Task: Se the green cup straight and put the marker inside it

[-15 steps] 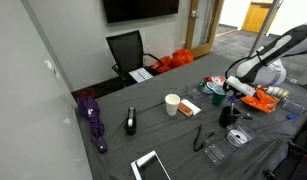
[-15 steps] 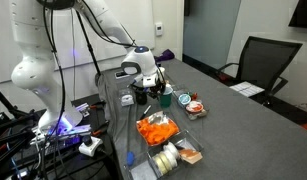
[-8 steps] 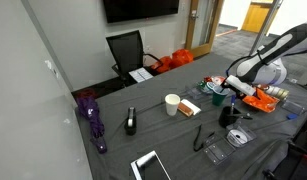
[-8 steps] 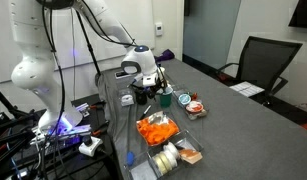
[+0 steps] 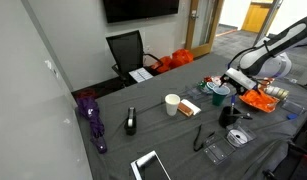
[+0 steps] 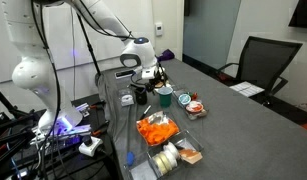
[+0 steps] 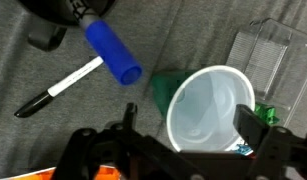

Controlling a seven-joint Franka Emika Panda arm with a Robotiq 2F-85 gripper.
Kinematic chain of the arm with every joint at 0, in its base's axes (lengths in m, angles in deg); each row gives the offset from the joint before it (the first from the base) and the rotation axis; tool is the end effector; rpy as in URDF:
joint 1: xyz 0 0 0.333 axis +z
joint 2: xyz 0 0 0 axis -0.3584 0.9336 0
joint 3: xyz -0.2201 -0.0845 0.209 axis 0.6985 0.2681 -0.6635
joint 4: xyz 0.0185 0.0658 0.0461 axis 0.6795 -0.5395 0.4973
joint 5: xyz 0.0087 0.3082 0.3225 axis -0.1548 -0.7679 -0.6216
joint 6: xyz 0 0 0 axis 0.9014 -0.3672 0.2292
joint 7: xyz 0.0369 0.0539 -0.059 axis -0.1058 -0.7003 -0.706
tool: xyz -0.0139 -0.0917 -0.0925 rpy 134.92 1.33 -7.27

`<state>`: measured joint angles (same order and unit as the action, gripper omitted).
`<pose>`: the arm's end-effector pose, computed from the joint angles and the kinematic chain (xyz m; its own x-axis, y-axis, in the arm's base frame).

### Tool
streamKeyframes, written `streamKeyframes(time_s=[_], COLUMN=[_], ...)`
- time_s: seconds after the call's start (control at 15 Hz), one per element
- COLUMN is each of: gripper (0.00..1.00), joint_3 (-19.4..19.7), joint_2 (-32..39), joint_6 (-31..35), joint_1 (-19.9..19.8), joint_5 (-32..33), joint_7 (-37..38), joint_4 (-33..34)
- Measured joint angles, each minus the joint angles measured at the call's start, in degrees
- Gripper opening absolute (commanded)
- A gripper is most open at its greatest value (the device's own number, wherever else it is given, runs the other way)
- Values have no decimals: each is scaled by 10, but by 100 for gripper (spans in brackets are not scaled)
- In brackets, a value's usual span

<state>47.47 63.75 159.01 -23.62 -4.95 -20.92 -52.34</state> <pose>0.5433 -0.1079 0.1592 0.1390 -0.9902 -0.0101 -0.9517 -0.1307 -0.2778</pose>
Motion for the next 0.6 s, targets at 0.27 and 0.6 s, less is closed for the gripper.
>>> streamKeyframes(time_s=[0.27, 0.6], gripper=[100, 100], joint_3=[45, 71], joint_2=[-20, -78], joint_6=[-41, -238], joint_1=[44, 49], joint_5=[104, 231], joint_7=[117, 203], joint_4=[1, 30])
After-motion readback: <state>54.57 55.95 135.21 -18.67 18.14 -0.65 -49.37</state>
